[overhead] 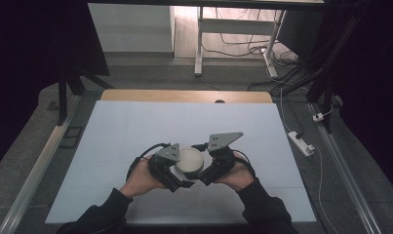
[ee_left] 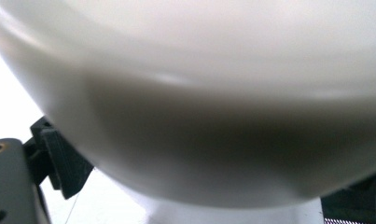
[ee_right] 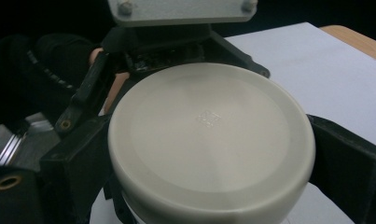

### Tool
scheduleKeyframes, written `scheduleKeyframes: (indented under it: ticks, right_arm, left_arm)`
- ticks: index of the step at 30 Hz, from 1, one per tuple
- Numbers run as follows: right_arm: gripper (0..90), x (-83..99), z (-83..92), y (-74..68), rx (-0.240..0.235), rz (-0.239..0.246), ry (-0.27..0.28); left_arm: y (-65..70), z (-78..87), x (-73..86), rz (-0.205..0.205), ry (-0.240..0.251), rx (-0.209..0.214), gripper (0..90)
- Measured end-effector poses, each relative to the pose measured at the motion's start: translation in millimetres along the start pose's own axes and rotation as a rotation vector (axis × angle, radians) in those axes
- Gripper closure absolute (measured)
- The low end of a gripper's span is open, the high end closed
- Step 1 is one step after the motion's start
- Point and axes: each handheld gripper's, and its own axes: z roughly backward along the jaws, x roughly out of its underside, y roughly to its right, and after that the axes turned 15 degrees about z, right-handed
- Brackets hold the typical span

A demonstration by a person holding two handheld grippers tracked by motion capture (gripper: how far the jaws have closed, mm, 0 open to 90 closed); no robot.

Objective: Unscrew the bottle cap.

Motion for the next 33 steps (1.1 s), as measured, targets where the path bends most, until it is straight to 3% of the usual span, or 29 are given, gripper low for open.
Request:
scheduleKeyframes:
  ticks: [3, 7, 11, 18, 21, 28, 33]
  right_arm:
    - [6.7, -0.2, 0.7, 0.3, -0.006, -0.007, -0.019]
    - [0.0, -3.8, -0.9, -2.4, 0.068, -0.038, -0.065]
    - [0.0, -7.8, -2.4, -4.8, 0.144, -0.096, -0.062]
    - [0.0, -14.7, -13.0, -14.0, 0.278, -0.151, -0.092]
    - [0.0, -15.5, -17.3, -17.2, 0.326, -0.145, -0.101]
    - [6.4, -15.1, -18.9, -20.5, 0.357, -0.14, -0.087]
    - [6.6, -15.0, -19.0, -20.9, 0.346, -0.122, -0.096]
  left_arm:
    - [0.7, -1.1, -0.2, 0.0, -0.005, -0.012, 7.4]
    - [-0.7, 0.3, -0.5, 0.041, 0.022, -0.055, 7.4]
    - [-1.8, 2.8, -0.6, 0.084, 0.047, -0.105, 7.4]
    - [-0.5, 1.7, -0.8, 0.117, 0.053, -0.17, 7.4]
    - [1.1, 1.0, -1.8, 0.113, 0.046, -0.18, 7.4]
    - [3.2, -0.2, -2.4, 0.124, 0.056, -0.178, 7.4]
    - [2.4, -0.1, -2.1, 0.101, 0.036, -0.167, 7.4]
